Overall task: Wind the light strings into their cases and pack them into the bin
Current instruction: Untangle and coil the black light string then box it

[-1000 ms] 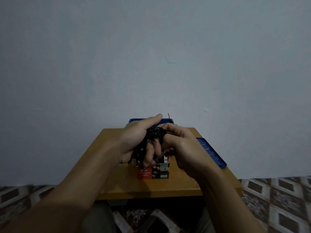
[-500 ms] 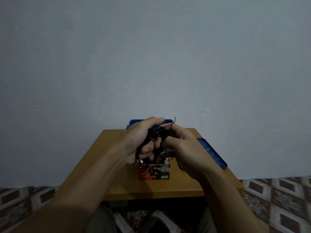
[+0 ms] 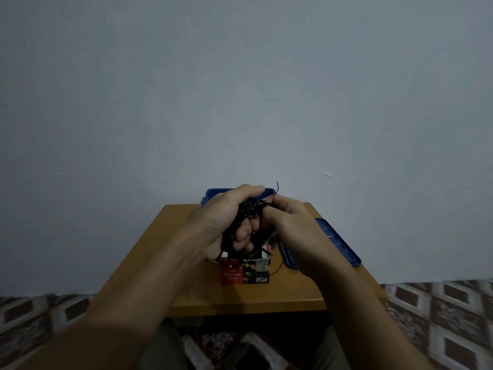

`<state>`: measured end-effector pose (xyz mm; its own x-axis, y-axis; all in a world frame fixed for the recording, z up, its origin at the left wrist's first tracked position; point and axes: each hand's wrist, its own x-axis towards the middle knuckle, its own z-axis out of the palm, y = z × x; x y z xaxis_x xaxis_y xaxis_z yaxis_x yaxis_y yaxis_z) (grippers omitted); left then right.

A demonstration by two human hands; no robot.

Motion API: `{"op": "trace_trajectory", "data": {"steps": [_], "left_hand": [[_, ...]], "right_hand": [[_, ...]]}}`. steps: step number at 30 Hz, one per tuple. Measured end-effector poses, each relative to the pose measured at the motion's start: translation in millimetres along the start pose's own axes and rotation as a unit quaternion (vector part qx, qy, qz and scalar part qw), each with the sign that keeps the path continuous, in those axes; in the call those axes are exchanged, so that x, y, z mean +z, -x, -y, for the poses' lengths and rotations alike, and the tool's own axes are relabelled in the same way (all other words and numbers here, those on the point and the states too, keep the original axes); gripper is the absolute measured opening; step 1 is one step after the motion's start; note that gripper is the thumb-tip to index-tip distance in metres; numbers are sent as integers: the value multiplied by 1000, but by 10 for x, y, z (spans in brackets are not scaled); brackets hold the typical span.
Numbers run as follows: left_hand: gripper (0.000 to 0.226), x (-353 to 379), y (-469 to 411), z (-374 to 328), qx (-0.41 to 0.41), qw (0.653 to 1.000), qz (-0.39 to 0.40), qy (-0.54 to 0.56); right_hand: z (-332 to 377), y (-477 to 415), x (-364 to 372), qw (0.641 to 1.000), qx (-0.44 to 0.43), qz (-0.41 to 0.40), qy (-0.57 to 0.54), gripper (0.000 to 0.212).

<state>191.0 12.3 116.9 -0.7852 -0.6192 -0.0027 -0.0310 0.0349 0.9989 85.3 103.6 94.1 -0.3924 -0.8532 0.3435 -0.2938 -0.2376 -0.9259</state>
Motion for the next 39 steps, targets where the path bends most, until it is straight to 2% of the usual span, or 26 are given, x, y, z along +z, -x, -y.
{"op": "trace_trajectory", "data": {"steps": [4,9,13,18,20,23,27,31,36,39], "left_hand": [[43,-19,-41,45,28,998,-47,5],[30,-35,26,-32,-26,998,52,5],[12,-80,61,-28,21,995,80,-50],[11,-113,52,22,86,983,19,-162],[14,-98,58,27,115,958,-3,-265],[17,-124,55,7,173,872,-47,-455],[18,-165,83,-45,187,815,-84,-542],[19,-203,83,-50,171,823,-89,-534],[19,-250,33,-71,156,843,-81,-509],[20,-303,16,-99,144,842,-68,-516]], "right_hand": [[-26,-5,-3,1000,16,-2,24,15],[-52,14,-54,998,67,4,-17,10],[-51,17,-76,996,74,24,-44,14],[-5,32,-85,997,64,41,-17,13],[-17,11,-103,996,80,16,-21,11],[-29,7,-153,995,95,18,-17,13],[-69,16,-226,994,98,45,18,14],[-88,-22,-272,995,57,43,70,19],[-45,-95,-308,990,26,28,133,10],[15,-180,-346,967,3,30,254,9]]}}
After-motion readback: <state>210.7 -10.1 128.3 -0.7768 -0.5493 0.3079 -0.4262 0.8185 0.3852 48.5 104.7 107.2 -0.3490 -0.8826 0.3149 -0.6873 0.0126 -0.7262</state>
